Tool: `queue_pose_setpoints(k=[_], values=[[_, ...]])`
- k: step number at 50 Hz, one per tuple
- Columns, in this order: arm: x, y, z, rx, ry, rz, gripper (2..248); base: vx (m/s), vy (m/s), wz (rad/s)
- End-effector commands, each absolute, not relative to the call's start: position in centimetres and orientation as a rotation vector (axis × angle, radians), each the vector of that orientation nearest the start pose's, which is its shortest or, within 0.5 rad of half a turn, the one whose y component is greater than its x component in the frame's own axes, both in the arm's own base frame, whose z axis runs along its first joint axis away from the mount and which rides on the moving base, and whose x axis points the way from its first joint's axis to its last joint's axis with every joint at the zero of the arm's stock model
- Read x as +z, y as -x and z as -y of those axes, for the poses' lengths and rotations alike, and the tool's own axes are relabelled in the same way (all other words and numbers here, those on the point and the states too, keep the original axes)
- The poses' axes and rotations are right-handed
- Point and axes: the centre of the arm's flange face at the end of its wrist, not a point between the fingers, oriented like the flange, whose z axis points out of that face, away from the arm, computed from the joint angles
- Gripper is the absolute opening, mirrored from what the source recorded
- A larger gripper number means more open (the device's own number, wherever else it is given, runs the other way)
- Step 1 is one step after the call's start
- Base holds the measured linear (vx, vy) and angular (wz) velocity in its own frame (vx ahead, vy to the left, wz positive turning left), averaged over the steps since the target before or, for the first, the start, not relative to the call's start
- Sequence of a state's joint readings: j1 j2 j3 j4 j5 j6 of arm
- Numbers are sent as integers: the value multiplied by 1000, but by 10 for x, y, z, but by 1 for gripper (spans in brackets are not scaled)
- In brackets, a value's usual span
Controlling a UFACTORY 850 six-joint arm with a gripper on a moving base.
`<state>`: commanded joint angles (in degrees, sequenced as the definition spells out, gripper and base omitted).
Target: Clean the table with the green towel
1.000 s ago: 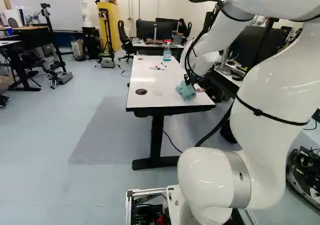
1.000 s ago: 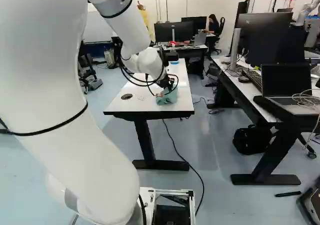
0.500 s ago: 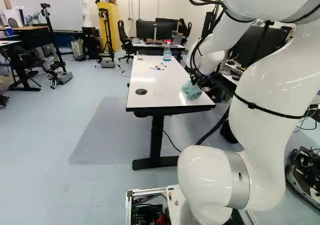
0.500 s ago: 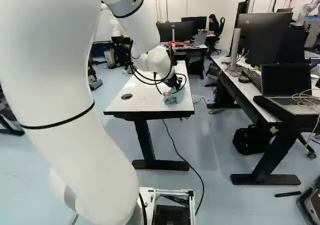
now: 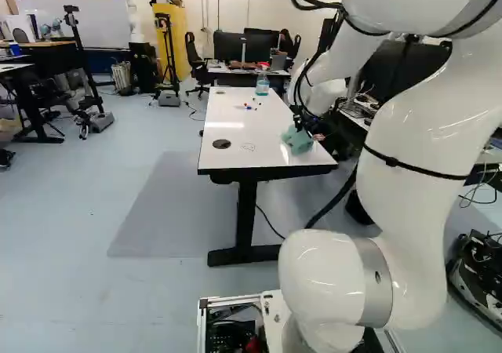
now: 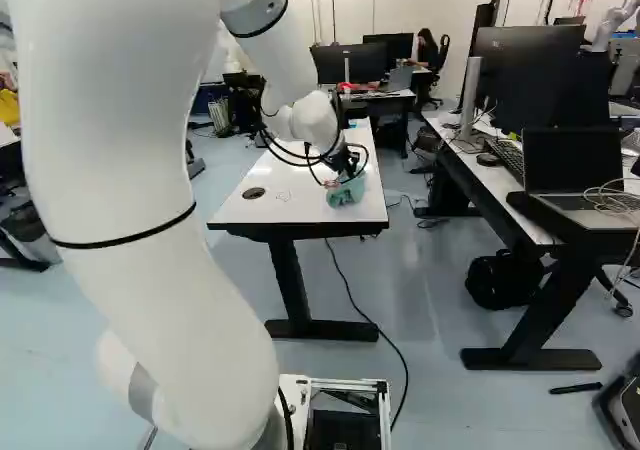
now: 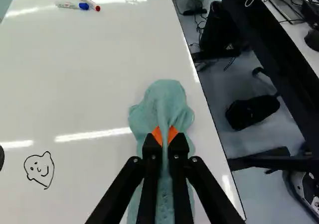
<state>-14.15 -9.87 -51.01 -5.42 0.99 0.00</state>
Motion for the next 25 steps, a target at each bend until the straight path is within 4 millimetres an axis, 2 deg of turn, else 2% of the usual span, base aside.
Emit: queue_pose_setpoints(k=[25], values=[[459, -520, 86, -1157, 3017, -105, 30, 0, 0, 0]])
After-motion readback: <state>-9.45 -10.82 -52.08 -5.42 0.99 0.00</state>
